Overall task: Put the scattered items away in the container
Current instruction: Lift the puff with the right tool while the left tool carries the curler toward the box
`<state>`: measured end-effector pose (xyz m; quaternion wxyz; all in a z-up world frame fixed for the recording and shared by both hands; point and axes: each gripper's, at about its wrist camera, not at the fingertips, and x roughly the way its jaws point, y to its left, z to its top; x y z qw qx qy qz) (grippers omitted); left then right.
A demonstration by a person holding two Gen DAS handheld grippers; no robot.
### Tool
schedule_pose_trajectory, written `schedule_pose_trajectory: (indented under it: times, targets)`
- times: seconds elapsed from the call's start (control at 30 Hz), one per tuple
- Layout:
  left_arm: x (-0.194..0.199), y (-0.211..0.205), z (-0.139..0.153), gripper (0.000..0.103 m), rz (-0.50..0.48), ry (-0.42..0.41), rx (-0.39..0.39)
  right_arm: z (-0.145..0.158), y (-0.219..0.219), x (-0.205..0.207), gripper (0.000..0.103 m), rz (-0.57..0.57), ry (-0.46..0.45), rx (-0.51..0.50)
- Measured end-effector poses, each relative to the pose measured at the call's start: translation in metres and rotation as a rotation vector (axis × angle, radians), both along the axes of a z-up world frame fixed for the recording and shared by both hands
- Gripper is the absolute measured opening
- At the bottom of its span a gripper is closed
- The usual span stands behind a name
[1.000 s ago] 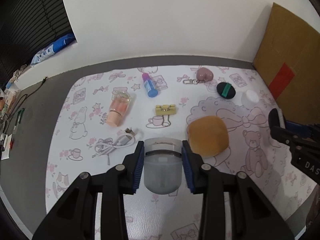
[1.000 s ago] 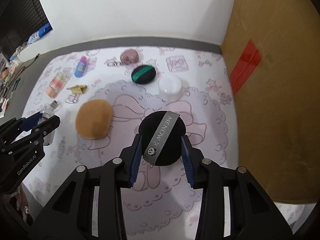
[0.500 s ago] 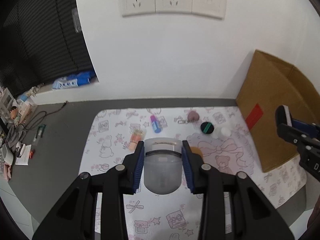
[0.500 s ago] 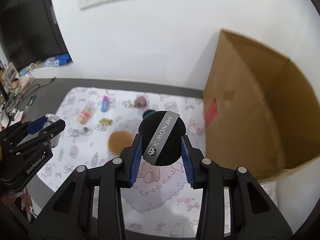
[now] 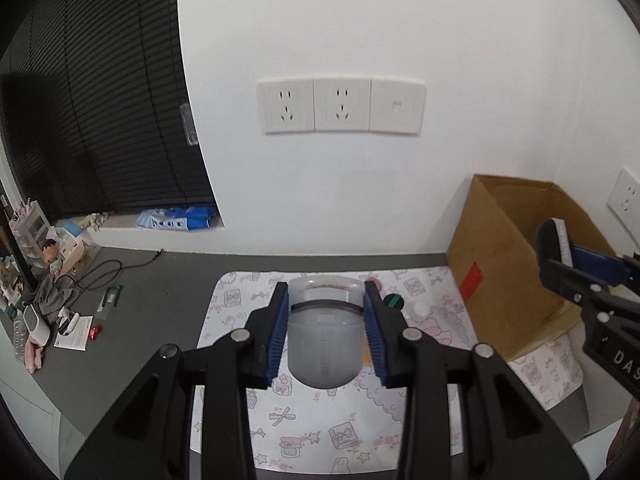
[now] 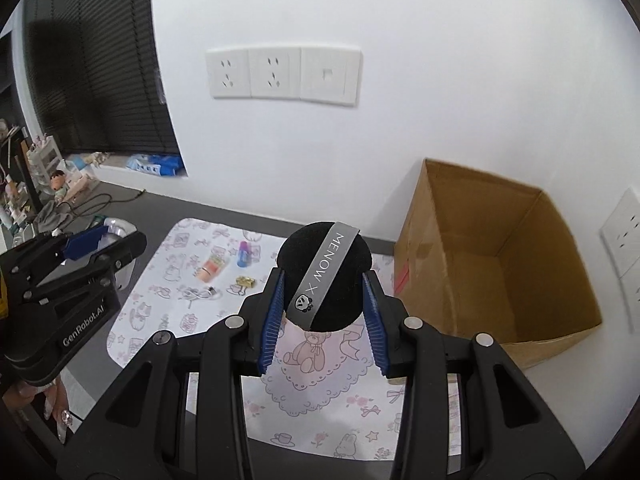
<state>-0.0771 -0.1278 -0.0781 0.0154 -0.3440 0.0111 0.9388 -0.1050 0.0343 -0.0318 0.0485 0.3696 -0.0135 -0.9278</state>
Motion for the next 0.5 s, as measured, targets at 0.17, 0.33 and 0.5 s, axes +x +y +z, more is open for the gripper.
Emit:
schedule_pose_trajectory:
  times: [0.17,0.33,0.5]
  targets:
    - [0.015,-0.004,0.023,0.035,-0.003,0.048,0.013,0.025,-0.004,0.019,0.039,-0.011,0.044,0.019]
    - [0.026,-0.011,0.036,0.035,-0.005,0.085,0.015,0.042,-0.008,0.033,0.039,-0.023,0.071,0.025]
    - [0.032,-0.014,0.042,0.035,-0.008,0.100,0.012,0.054,-0.015,0.043,0.039,-0.035,0.101,0.016]
